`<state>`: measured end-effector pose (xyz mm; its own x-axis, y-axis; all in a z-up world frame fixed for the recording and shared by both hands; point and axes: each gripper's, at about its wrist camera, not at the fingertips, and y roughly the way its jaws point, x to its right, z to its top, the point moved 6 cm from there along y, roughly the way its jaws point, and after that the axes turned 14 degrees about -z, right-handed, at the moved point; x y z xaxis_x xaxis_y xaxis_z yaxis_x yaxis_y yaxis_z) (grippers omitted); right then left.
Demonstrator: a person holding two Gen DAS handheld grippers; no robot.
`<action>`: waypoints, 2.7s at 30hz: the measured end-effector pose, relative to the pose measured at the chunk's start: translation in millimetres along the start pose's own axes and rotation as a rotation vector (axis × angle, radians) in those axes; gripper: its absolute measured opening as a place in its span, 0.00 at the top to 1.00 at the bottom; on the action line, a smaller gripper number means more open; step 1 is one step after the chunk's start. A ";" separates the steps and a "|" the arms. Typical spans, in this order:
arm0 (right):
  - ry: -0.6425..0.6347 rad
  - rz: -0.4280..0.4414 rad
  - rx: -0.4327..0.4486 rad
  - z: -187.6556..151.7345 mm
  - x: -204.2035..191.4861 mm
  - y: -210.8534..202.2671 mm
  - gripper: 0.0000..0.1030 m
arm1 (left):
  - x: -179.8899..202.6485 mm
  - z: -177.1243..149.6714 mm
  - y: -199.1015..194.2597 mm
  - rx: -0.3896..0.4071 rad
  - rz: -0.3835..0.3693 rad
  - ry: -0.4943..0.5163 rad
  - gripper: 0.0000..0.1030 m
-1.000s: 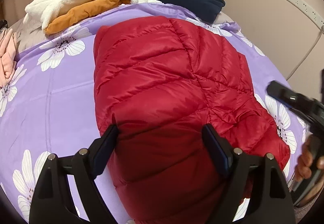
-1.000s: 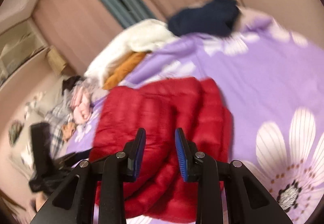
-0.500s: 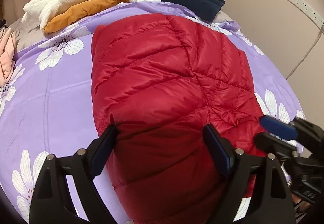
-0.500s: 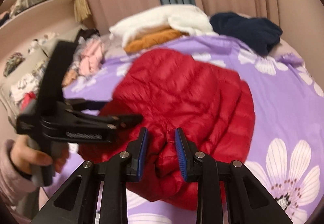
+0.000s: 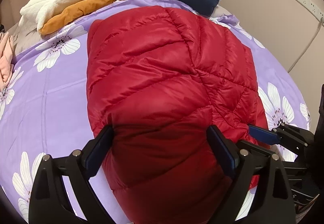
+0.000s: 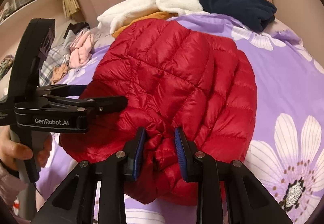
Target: Fold large clothes
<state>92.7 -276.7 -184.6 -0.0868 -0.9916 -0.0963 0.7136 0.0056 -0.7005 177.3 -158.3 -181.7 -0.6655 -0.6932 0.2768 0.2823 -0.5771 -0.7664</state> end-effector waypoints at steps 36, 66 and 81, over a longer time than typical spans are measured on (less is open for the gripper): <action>-0.001 -0.045 -0.039 82.3 5.8 49.0 0.71 | -0.8 -8.0 4.6 0.050 -0.028 -0.036 0.03; 0.076 0.004 -0.050 74.2 19.4 54.5 0.72 | 30.6 -24.3 -24.7 0.140 -0.065 -0.002 0.26; 0.032 -0.012 0.055 75.2 10.4 -1.6 0.70 | 25.8 -25.9 -21.6 0.105 -0.087 -0.047 0.25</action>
<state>142.9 -296.8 -131.4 -0.1177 -0.9868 -0.1115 0.7491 -0.0145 -0.6623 136.2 -152.5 -173.0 -0.6587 -0.6561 0.3683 0.2967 -0.6763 -0.6742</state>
